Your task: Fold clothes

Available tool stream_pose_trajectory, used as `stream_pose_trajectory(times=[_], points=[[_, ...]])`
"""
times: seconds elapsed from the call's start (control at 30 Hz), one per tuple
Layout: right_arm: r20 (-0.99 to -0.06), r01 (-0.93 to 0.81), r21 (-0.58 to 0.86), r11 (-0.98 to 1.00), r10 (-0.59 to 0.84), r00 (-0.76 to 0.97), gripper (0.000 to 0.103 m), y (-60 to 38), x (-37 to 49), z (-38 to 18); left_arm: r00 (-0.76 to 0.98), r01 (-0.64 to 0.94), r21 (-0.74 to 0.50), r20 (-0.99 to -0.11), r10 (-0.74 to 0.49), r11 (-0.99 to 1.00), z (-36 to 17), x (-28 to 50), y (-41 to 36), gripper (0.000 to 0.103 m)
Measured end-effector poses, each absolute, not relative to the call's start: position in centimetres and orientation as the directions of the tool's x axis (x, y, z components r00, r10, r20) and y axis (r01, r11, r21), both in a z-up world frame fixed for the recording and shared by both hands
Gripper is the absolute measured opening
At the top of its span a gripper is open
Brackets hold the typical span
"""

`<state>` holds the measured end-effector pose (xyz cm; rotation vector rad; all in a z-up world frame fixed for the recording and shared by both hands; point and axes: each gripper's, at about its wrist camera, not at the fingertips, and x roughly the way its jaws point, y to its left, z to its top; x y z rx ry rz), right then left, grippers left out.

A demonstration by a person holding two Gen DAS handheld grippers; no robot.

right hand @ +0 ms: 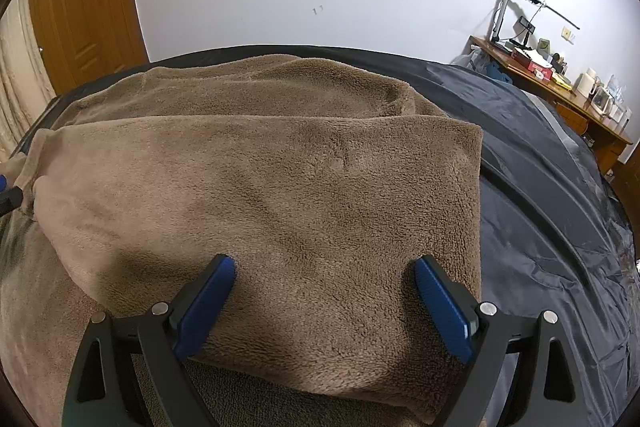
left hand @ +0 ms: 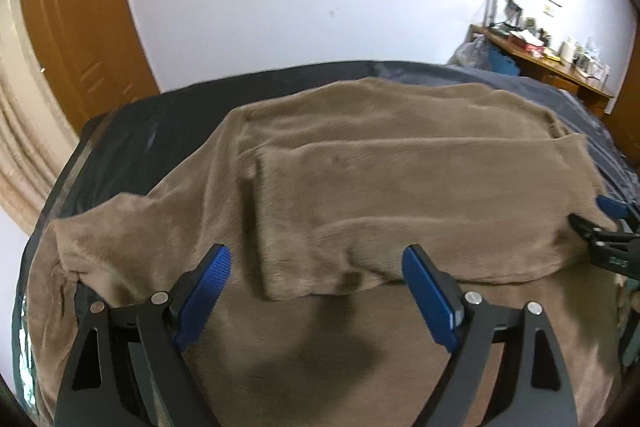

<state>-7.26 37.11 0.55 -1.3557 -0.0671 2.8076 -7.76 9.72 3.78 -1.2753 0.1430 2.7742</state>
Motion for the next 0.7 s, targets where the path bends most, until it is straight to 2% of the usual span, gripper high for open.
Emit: stream_pose_trajectory(times=[0.2,0.47,0.63,0.7], points=[[-0.783,-0.003,-0.044,-0.999,0.036,-0.620,0.094,37.1,-7.4,0.6,-0.600,-0.157,0.034,-0.797,0.068,-0.987,1.1,-9.8,10.9,0.091],[-0.785,-0.001,-0.032,-0.999,0.026,-0.619,0.095,37.2,-7.5,0.5,-0.603,-0.182,0.053,-0.795,0.069,-0.982,-0.1,-9.8,10.0,0.098],[-0.786,0.002,-0.026,-1.000,0.019,-0.617,0.096,37.2,-7.5,0.5,-0.551,-0.143,-0.088,-0.820,0.154,-0.986,-0.3,-10.5,7.4,0.100],[-0.787,0.002,-0.026,-1.000,0.019,-0.617,0.097,37.2,-7.5,0.5,-0.542,-0.129,-0.097,-0.826,0.152,-0.987,0.0,-10.6,7.1,0.100]])
